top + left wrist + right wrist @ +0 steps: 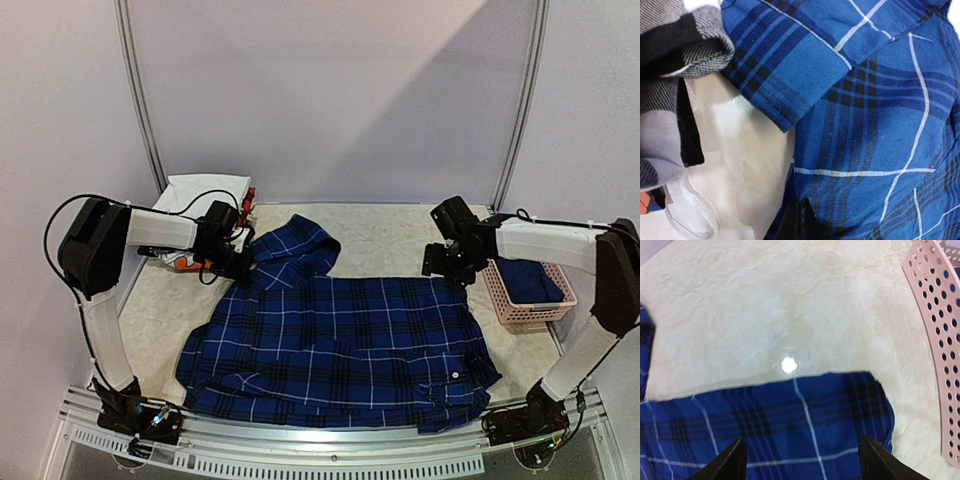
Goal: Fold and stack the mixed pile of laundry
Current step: Pick up the 1/3-folded shirt from the center of the board.
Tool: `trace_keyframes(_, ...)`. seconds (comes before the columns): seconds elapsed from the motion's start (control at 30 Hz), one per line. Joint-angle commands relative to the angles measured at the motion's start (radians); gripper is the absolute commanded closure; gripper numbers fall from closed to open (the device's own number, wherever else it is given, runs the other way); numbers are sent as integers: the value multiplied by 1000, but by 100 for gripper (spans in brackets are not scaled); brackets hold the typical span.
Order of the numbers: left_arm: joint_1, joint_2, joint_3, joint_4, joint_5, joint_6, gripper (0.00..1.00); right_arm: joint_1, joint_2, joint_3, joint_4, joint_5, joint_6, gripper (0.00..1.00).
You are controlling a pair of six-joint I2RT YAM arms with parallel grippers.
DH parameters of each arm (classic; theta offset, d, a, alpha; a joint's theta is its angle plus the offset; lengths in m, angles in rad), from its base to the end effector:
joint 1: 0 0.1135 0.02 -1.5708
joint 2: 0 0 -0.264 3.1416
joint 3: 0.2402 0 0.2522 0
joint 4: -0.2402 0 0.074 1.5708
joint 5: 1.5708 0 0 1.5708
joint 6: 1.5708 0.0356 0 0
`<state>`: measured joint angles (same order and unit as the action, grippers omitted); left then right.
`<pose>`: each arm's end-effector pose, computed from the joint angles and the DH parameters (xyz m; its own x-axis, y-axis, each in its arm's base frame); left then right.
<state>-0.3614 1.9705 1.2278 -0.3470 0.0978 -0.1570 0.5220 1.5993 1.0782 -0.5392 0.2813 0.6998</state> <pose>0.3677 -0.1427 0.1382 -0.8807 0.1665 -0.4435 0.2597 0.9527 -0.1579 0.2847 0.1523 0.2131 -0.8113 0.2471 -0.5298 0.2106 0.9690 0.1294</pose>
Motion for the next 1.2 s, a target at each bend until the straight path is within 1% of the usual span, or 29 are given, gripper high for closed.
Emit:
trace_keyframes(0.0, 13, -8, -12, 17, -2, 8, 100, -46, 132, 103, -73, 56, -36, 23)
trace_keyframes(0.17, 13, -18, -26, 32, -4, 7, 100, -97, 263, 182, -101, 50, -59, 27)
trace_keyframes(0.4, 12, -21, -31, 40, -6, 7, 100, -117, 367, 269, -132, 36, -88, 32)
trace_keyframes(0.67, 13, -28, -40, 50, -6, 6, 100, -118, 397, 242, -127, 26, -52, 35)
trace_keyframes(0.83, 13, -30, -43, 55, -5, 7, 100, -117, 419, 235, -113, 30, -41, 39)
trace_keyframes(0.97, 13, -34, -46, 57, -4, 6, 100, -117, 448, 240, -110, 45, -40, 48)
trace_keyframes(1.07, 13, -34, -47, 58, -4, 7, 100, -118, 463, 238, -109, 52, -39, 52)
trace_keyframes(1.17, 13, -33, -48, 57, -4, 6, 100, -118, 468, 235, -107, 53, -39, 63)
